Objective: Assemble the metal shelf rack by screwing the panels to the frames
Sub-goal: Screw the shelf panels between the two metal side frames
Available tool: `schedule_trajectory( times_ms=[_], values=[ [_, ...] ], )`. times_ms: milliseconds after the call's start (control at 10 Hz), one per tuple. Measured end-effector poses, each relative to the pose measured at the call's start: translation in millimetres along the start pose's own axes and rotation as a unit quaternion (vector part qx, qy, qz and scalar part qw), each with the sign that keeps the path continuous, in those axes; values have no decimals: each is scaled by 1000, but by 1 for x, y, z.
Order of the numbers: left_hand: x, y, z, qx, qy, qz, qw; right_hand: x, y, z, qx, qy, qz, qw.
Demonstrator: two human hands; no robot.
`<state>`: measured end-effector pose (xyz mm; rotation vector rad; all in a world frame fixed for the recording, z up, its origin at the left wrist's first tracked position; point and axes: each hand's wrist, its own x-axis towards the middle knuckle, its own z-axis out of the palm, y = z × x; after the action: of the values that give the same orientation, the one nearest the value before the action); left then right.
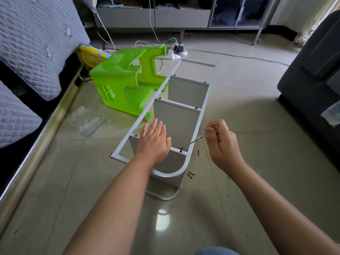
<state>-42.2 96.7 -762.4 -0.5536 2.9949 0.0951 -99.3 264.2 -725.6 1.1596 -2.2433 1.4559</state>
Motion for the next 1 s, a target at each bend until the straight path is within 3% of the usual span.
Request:
schedule_trajectory(
  times_ms=[500, 700, 1000],
  values=[
    [-1, 0, 2, -6, 7, -1, 1000, 12, -18, -16, -57, -197, -84, 975],
    [0, 0, 3, -5, 14, -2, 1000, 26, -27, -17, -94, -214, -65, 970],
    [0, -1, 1, -1, 1, -5, 1000, 68, -69, -18, -348, -409, -69, 841]
  ],
)
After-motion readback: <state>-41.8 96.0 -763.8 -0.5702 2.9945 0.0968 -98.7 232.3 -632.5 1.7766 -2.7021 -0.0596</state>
